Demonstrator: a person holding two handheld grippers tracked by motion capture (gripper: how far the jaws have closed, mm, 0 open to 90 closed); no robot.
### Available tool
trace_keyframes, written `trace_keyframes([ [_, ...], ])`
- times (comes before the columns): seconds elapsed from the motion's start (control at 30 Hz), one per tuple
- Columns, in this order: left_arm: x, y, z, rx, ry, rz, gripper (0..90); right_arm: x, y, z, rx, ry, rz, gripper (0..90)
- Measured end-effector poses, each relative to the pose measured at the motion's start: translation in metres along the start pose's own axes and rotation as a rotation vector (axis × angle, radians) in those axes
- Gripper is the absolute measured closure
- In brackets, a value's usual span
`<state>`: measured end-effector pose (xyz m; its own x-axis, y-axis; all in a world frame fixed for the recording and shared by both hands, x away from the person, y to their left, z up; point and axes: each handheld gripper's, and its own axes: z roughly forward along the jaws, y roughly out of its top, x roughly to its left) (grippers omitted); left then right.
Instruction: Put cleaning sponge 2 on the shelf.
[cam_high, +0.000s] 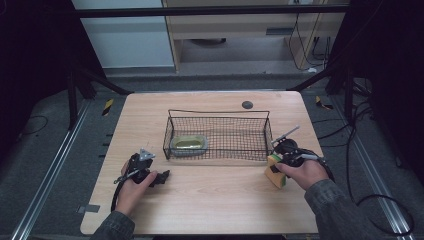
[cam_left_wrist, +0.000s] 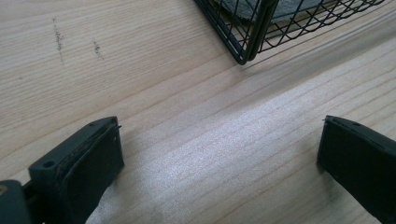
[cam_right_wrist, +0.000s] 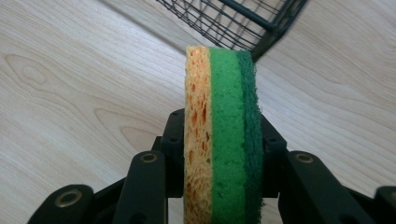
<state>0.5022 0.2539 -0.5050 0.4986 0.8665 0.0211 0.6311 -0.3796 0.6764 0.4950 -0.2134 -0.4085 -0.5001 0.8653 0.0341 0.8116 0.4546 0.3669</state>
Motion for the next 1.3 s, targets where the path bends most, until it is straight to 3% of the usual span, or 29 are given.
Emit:
trace_keyframes([
  [0.07,0.000,0.000,0.000,0.000,0.000,0.000,0.0,-0.004,-0.003,-0.007,-0.012,-0.003,0.005,64.3],
  [0.1,0.000,0.000,0.000,-0.001,0.000,0.000,0.0,-0.009,-0.005,-0.014,-0.046,-0.007,-0.013,64.2],
  [0.17,0.000,0.000,0.000,-0.001,0.000,0.000,0.0,-0.013,-0.006,-0.017,-0.062,-0.005,-0.026,64.3],
  [0.27,0.000,-0.001,0.000,-0.004,0.000,0.000,0.0,-0.022,-0.006,-0.024,-0.058,-0.030,-0.036,64.4],
  [0.43,0.000,-0.001,0.000,-0.013,0.002,-0.003,0.0,-0.041,-0.002,-0.041,-0.108,-0.066,-0.034,64.5],
  [0.53,0.000,-0.002,0.000,-0.016,0.003,-0.005,0.0,-0.045,0.000,-0.046,-0.126,-0.071,-0.036,64.5],
  [0.7,-0.001,-0.003,0.000,-0.026,0.003,-0.007,0.0,-0.053,0.018,-0.061,-0.172,-0.090,-0.064,64.5],
  [1.03,0.000,-0.003,0.000,-0.033,0.000,0.002,0.0,-0.061,0.054,-0.082,-0.198,-0.141,-0.105,64.5],
  [1.3,0.000,-0.003,0.000,-0.032,-0.001,0.003,0.0,-0.060,0.075,-0.092,-0.228,-0.159,-0.126,64.5],
])
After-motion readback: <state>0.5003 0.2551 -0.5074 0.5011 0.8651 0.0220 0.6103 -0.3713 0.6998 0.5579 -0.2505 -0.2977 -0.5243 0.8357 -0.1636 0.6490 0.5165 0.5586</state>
